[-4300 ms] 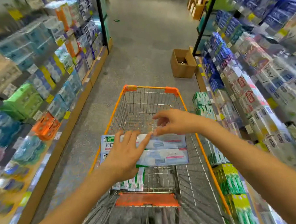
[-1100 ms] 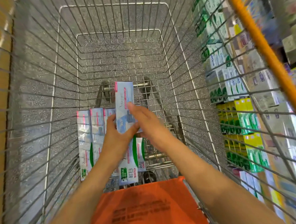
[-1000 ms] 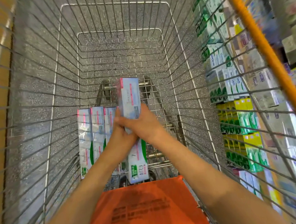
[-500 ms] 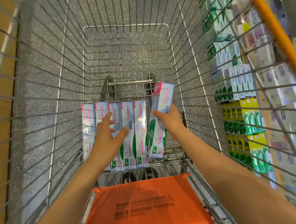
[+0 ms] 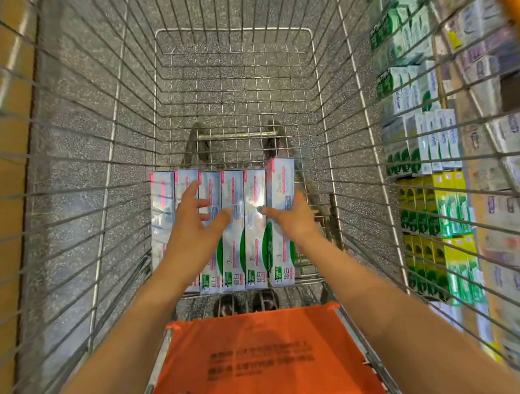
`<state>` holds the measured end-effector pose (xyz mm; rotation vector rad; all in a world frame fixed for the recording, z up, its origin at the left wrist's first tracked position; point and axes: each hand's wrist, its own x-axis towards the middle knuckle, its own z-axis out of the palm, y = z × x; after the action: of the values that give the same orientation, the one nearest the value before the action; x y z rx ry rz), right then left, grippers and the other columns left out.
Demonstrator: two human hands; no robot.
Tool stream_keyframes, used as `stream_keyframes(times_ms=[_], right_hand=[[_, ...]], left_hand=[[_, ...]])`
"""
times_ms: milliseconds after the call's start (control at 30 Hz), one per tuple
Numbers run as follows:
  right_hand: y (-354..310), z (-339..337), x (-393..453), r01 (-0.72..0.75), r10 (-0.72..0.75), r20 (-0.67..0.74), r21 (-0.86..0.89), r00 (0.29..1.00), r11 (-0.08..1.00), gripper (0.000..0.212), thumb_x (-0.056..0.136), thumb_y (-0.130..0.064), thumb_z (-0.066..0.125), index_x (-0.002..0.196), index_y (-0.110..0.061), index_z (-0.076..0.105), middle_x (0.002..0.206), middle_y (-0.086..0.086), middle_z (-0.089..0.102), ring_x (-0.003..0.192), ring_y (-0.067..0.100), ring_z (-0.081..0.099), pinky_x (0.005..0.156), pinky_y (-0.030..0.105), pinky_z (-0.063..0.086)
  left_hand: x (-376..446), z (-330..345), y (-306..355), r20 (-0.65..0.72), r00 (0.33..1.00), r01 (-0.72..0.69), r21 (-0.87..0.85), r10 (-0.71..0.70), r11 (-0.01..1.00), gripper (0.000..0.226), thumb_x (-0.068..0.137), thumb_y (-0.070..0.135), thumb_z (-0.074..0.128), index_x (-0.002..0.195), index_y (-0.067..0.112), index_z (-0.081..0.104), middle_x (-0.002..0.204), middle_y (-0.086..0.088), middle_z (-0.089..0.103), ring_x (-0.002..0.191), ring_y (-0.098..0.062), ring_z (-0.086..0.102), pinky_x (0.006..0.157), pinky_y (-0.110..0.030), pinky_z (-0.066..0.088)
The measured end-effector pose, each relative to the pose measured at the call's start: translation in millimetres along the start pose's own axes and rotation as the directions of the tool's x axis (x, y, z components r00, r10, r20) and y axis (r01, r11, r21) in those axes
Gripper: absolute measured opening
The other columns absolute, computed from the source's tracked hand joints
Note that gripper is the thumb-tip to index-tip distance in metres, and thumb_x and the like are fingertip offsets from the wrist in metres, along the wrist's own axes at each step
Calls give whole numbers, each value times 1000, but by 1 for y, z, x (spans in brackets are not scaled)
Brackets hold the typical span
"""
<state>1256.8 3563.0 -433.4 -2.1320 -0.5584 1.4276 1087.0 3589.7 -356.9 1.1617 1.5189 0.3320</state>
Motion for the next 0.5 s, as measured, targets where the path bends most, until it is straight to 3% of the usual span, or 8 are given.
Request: stream_keyframes(times_ms=[133,333,500], right_hand=[[8,4,0,4,-4,4,-33,1000,999,69,83,-19,72,139,-9,34,132,6,51,121,24,48,87,23,38],[16,8,6,-6,7,8,-111,1000,994,63,83,-19,73,134,-8,38,129,9,55,116,25,54,82,23,38],[18,3,13,-31,49,80,-210,996,977,71,82,-31,72,137,-6,33,132,14,51,120,29,50,95,34,42]], left_hand=[[2,-3,-2,-5,1000,15,-20,-15,1000,70,91,33,56,148,30,16,127,4,40,111,-15,44,82,-32,37],[-1,2,-4,24,999,26,-9,-25,1000,69,92,32,55,149,29,15,131,2,43,109,-15,46,82,-31,36],[-6,6,-1,35,999,26,22,-27,999,70,92,30,55,149,27,15,129,2,44,107,-13,45,80,-28,36]])
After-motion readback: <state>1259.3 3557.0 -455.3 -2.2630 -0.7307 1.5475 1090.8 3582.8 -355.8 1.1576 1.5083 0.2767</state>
